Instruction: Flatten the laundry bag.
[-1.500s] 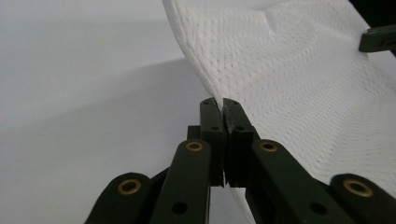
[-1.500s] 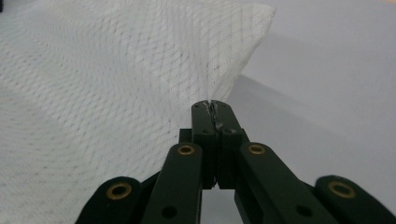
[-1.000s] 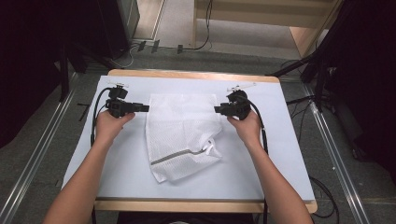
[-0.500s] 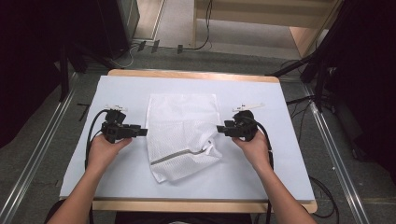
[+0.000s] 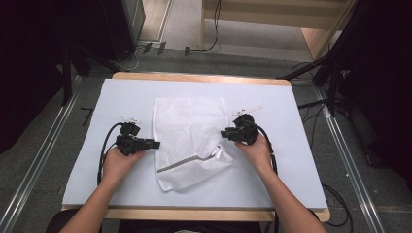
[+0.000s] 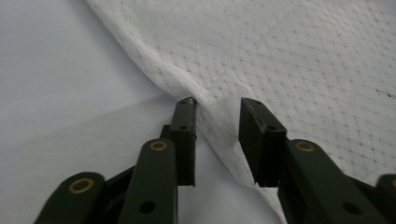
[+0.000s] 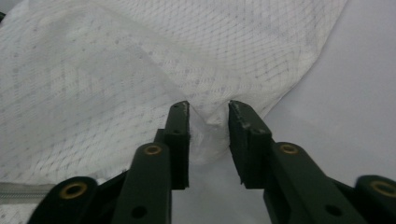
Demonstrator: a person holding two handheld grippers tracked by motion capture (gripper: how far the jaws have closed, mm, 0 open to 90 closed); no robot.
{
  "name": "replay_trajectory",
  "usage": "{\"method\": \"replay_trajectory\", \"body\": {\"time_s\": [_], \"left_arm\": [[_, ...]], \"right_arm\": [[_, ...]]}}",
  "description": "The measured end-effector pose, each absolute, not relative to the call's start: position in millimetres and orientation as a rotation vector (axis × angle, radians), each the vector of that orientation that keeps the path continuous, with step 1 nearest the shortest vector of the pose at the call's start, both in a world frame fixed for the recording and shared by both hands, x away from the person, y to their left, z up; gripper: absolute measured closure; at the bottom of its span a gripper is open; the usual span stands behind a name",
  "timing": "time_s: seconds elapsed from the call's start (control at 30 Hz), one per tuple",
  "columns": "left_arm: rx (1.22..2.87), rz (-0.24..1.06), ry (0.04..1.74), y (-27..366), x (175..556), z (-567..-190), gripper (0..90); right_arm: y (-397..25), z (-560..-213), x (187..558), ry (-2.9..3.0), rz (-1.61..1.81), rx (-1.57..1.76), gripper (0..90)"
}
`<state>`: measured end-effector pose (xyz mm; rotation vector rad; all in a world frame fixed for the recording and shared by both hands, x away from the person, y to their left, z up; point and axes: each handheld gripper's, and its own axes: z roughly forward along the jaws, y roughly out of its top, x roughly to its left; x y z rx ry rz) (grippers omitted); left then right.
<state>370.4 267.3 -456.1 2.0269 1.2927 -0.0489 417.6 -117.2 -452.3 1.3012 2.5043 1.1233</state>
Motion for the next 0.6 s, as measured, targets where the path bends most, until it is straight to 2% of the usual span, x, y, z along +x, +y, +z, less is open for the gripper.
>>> {"method": "replay_trajectory", "body": {"time_s": [0.1, 0.13, 0.3, 0.6], "left_arm": [[2.035, -0.057, 1.291, 264, 372, -457, 86.9], [2.052, -0.072, 1.279, 262, 374, -458, 89.7], [2.067, -0.06, 1.279, 266, 383, -452, 90.0], [2.014, -0.006, 1.311, 283, 411, -443, 90.0]], "right_arm": [[-116, -453, 421, 2.51, 1.121, 1.302, 79.2], [-114, -453, 423, 2.513, 1.114, 1.296, 83.8], [-114, -446, 427, 2.528, 1.105, 1.274, 88.6], [-116, -439, 447, 2.553, 1.136, 1.285, 88.1]]}}
